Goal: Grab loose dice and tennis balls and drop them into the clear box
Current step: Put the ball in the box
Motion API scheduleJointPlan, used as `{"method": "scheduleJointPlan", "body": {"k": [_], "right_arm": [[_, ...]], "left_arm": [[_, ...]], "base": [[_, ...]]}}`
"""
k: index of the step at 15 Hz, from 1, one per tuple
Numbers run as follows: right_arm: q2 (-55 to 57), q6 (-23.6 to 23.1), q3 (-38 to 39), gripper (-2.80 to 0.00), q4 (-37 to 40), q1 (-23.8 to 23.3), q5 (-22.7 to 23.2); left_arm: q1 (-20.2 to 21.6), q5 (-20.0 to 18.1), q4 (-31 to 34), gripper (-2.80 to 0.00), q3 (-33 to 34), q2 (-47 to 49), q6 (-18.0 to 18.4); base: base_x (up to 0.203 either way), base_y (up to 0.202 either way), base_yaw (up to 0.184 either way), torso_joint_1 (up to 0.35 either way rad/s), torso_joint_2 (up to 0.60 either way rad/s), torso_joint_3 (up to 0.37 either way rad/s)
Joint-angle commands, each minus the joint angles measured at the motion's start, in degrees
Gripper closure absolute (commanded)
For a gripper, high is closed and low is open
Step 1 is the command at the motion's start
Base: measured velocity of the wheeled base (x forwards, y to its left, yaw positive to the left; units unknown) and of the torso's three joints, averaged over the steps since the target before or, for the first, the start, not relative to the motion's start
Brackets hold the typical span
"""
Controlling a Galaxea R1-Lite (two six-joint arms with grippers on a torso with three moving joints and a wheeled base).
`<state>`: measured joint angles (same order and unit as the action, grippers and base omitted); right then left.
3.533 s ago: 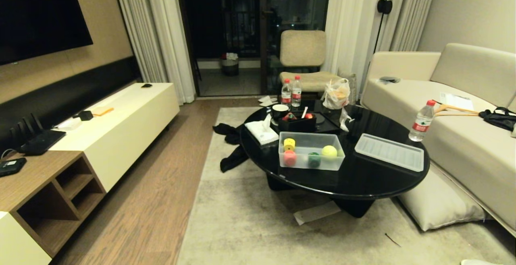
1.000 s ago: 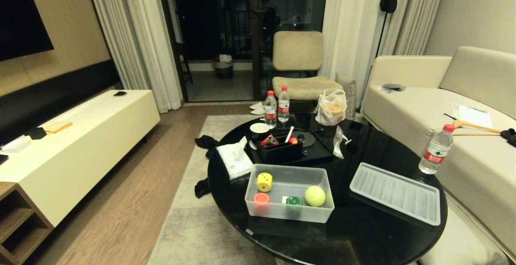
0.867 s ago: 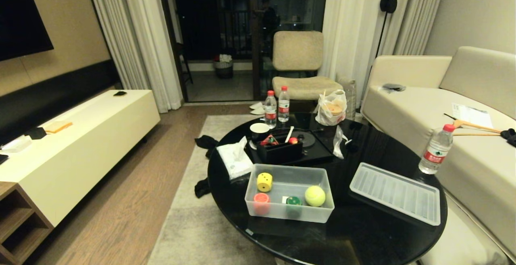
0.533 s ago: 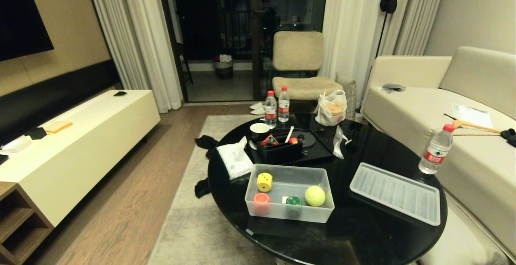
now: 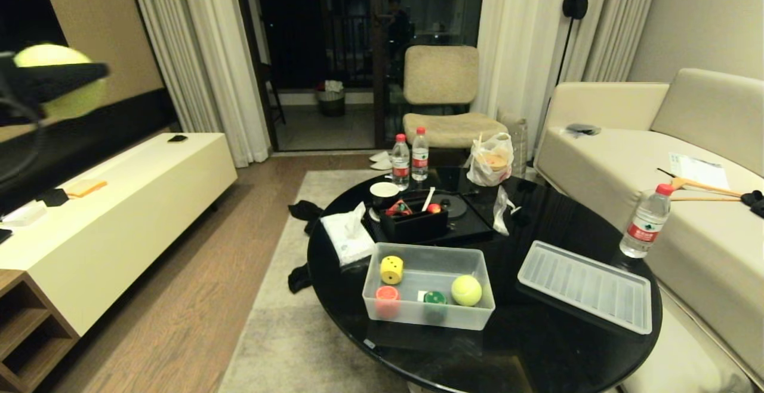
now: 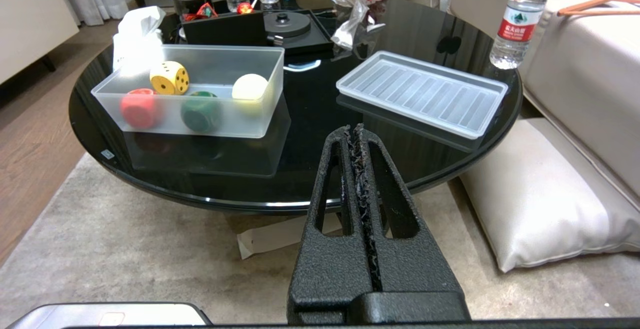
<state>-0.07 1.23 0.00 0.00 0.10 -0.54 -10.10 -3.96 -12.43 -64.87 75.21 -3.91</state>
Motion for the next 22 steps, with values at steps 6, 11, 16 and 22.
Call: {"method": "scheduleJointPlan", "body": {"k": [6,11,16,22], "right_arm": [[0.1,-0.1,0.0,0.0,0.0,0.1,0.1],[0.1,-0.1,0.0,0.0,0.0,0.1,0.1],[0.1,-0.1,0.0,0.0,0.0,0.0,0.1],[0.1,-0.1,0.0,0.0,0.0,0.0,0.1]], "left_arm": [[-18.7,1.8,-13.8,0.0,-15.2,44.0,2.2],[-22.5,3.5,-23.3,0.0,-15.9,56.7,6.2],[-24.3,8.0,-33.2,0.0,-17.6,67.7,11.5],[-25.3,8.6,-32.9,0.0,-22.9,73.7,11.9]], "base": [[0.0,0.0,0.0,0.0,0.0,0.0],[0.0,0.0,0.0,0.0,0.0,0.0],[0.0,0.0,0.0,0.0,0.0,0.0],[0.0,0.0,0.0,0.0,0.0,0.0]]}}
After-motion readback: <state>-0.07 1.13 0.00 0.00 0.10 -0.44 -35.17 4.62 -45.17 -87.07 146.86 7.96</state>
